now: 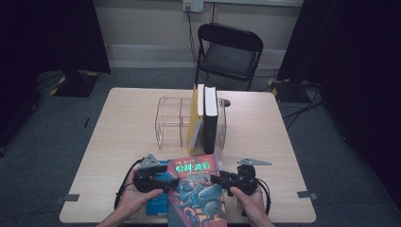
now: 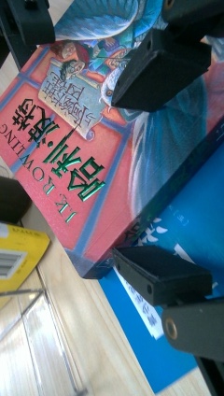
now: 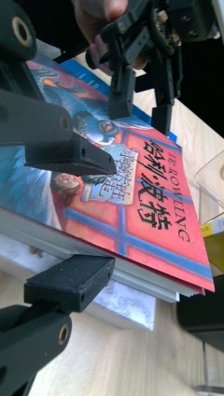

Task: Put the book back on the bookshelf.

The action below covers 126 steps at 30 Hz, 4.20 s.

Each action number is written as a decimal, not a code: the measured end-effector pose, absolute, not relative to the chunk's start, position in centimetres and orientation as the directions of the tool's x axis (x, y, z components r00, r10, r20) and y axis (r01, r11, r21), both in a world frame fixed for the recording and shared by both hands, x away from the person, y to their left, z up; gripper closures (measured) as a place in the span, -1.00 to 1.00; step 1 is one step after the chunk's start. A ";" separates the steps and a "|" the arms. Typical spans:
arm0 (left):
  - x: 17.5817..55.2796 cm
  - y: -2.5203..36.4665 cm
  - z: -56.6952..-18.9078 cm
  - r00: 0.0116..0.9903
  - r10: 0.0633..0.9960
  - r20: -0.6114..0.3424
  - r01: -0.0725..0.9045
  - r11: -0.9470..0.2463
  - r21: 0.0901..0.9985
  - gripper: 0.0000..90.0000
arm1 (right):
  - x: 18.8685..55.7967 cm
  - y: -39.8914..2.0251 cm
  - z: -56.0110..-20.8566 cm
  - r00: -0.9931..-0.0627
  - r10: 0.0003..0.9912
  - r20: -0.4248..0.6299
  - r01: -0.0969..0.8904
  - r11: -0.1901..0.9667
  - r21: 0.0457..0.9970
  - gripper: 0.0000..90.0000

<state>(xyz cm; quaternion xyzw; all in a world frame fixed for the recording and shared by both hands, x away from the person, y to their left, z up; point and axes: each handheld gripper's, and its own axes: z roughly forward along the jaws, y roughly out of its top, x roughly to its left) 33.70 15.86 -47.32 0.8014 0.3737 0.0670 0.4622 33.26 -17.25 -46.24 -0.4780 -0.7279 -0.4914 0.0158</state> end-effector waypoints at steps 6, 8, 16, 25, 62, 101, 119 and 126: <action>33.7 15.9 -47.3 0.710 0.662 -0.241 0.539 -0.291 0.790 -0.50 | 34.0 -16.9 -46.3 -0.527 0.688 0.500 0.713 0.037 0.700 0.10; 33.7 15.9 -47.3 0.710 0.662 -0.241 0.540 -0.291 0.790 -0.50 | 33.8 -16.9 -46.2 -0.533 0.685 0.497 0.708 0.038 0.705 0.10; 33.6 16.1 -47.1 0.708 0.659 -0.254 0.554 -0.295 0.778 -0.41 | 32.2 -16.7 -46.4 -0.556 0.646 0.523 0.727 0.073 0.683 0.16; 33.7 16.1 -47.1 0.706 0.658 -0.261 0.559 -0.293 0.775 -0.42 | 34.8 -14.4 -46.7 -0.587 0.594 0.551 0.734 0.102 0.672 0.08; 33.8 16.2 -47.0 0.706 0.576 -0.412 0.623 -0.229 0.748 -0.73 | 34.5 -12.3 -43.4 -0.756 0.478 0.447 0.569 0.142 0.810 0.86; 33.0 16.9 -40.3 0.847 0.385 -0.366 0.446 -0.140 0.884 0.46 | 33.0 -11.8 -35.9 -0.852 0.418 0.315 0.369 0.053 0.928 0.85; 32.5 17.0 -37.5 0.876 0.442 -0.196 0.297 -0.172 0.939 0.65 | 32.9 -11.9 -34.2 -0.857 0.428 0.288 0.328 0.020 0.944 0.77; 31.1 16.1 -37.5 0.891 0.434 -0.132 0.233 -0.188 0.954 0.65 | 31.8 -13.0 -34.5 -0.860 0.460 0.222 0.270 0.040 0.962 0.33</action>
